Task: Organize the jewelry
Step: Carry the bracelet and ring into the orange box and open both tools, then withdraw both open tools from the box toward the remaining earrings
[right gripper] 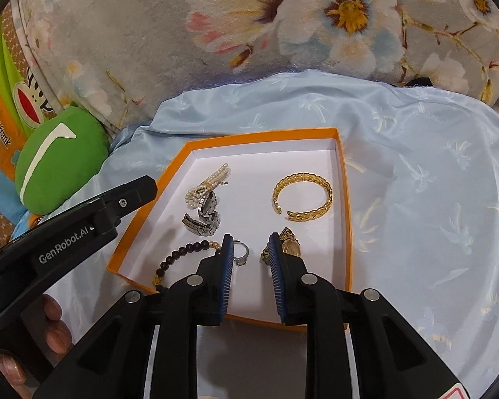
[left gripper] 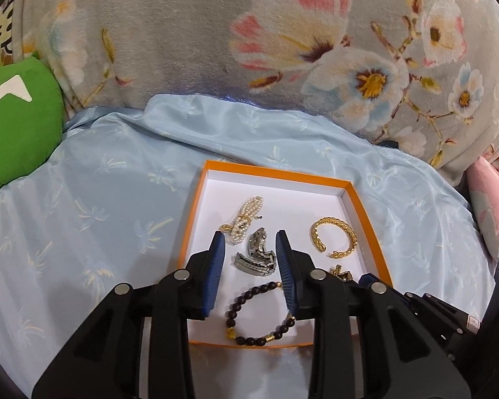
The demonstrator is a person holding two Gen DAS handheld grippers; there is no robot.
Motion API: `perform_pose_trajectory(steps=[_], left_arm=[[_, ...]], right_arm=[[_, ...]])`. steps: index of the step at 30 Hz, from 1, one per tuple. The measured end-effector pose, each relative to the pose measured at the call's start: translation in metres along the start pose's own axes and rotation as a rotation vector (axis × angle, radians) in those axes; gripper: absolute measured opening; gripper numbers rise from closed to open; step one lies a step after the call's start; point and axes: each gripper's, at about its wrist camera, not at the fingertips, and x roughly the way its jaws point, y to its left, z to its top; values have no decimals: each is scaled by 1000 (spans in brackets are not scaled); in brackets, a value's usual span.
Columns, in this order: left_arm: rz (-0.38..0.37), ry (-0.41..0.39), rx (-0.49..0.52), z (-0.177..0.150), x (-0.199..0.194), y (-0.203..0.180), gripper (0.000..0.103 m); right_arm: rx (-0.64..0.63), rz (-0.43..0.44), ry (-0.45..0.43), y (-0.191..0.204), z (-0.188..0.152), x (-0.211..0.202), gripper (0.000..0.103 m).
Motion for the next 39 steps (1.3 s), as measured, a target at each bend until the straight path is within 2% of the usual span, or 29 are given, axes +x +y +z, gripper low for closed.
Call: perform_pose_trajectory(steps=[6, 11, 19, 25, 30, 32, 34, 39], left_arm=[[25, -17, -4, -9, -20, 8, 30], [48, -23, -8, -32, -49, 18, 30], [68, 51, -38, -97, -88, 40, 30], [99, 89, -25, -126, -102, 35, 30], [115, 120, -3, -140, -103, 27, 30], [117, 132, 4, -144, -102, 24, 30], [123, 129, 14, -145, -103, 21, 30], [131, 140, 7, -147, -103, 22, 30]], right_arm=[[-3, -29, -17, -1, -14, -21, 22], [29, -52, -33, -15, -36, -54, 22], [93, -108, -5, -43, -96, -105, 22], [113, -131, 24, -50, -128, -123, 22], [115, -136, 17, -47, -135, -130, 23], [110, -139, 16, -46, -136, -131, 26], [103, -149, 10, -44, -135, -132, 36], [104, -161, 16, -44, -136, -131, 40]])
